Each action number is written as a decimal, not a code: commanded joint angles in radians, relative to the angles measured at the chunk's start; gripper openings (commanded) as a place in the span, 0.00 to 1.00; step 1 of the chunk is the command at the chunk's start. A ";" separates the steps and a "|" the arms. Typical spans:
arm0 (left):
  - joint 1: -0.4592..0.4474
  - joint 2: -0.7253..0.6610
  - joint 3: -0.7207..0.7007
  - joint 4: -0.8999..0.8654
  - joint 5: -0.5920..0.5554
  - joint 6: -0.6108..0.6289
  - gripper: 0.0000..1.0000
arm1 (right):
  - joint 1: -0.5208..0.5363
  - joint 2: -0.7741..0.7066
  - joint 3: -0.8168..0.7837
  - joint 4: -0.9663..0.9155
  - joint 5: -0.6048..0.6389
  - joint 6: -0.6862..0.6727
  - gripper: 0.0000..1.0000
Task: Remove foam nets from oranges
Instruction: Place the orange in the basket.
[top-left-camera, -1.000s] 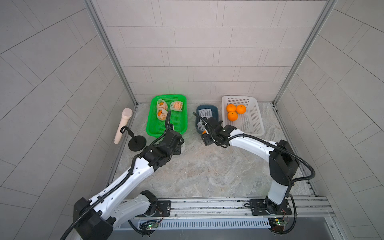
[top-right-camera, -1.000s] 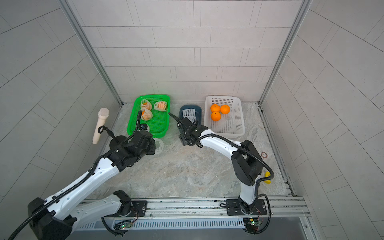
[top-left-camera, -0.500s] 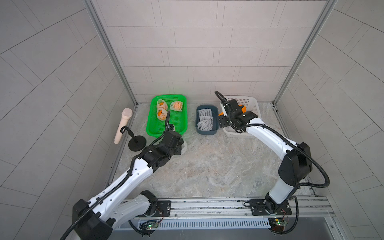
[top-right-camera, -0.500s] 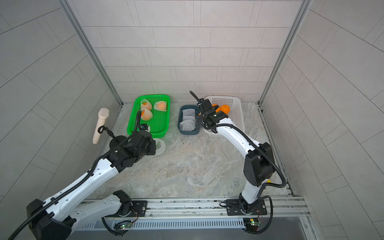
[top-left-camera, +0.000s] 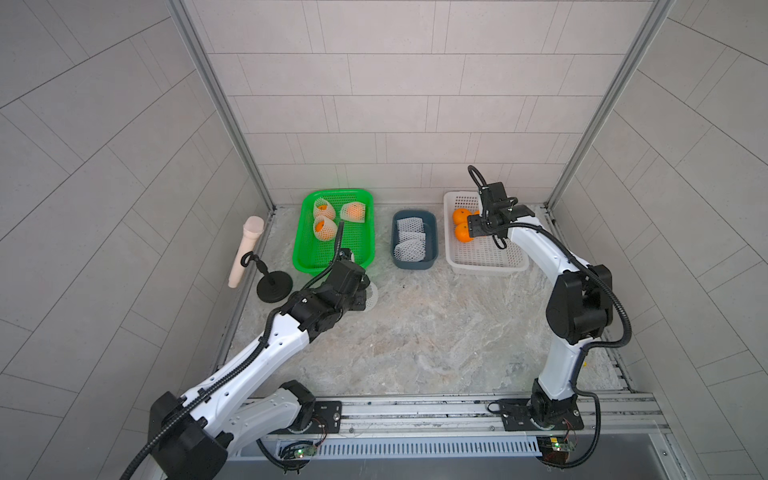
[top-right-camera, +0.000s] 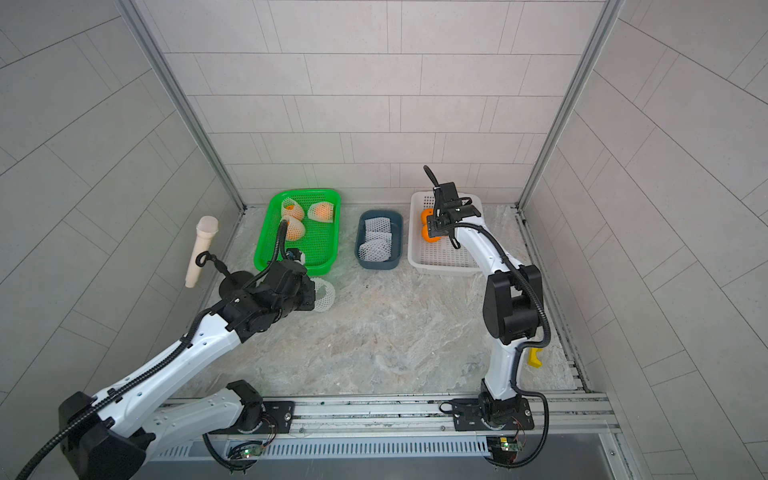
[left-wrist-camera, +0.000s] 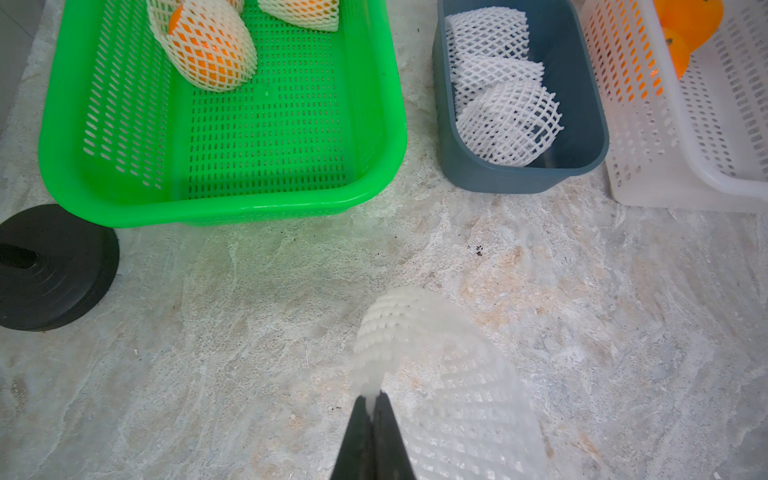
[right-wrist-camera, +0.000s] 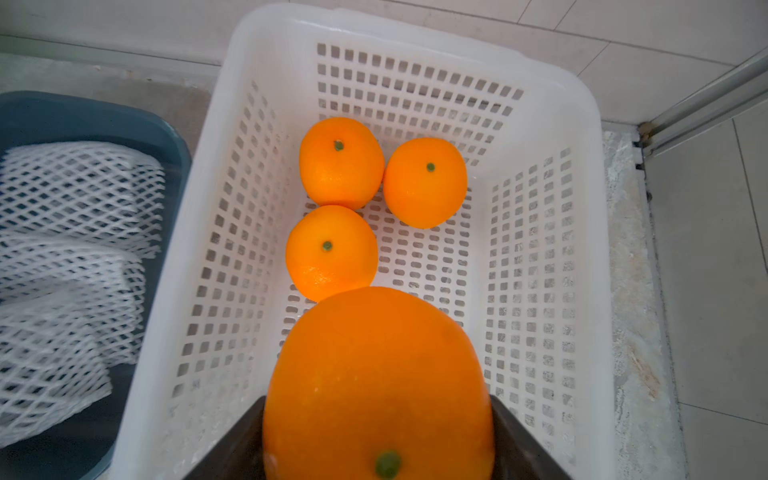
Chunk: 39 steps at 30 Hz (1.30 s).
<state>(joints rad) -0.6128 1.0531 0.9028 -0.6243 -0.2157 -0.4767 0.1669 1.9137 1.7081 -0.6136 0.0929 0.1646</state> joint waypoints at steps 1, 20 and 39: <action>0.004 0.004 0.017 0.001 0.012 0.003 0.00 | -0.045 0.051 0.057 -0.022 -0.023 -0.004 0.71; -0.004 0.019 0.030 -0.017 0.022 0.009 0.00 | -0.125 0.346 0.259 -0.064 -0.070 0.026 0.70; -0.010 0.010 0.045 -0.054 0.023 0.018 0.00 | -0.153 0.446 0.348 -0.098 -0.082 0.024 0.73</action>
<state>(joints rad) -0.6186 1.0733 0.9146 -0.6502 -0.1795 -0.4690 0.0200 2.3444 2.0354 -0.6834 0.0078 0.1879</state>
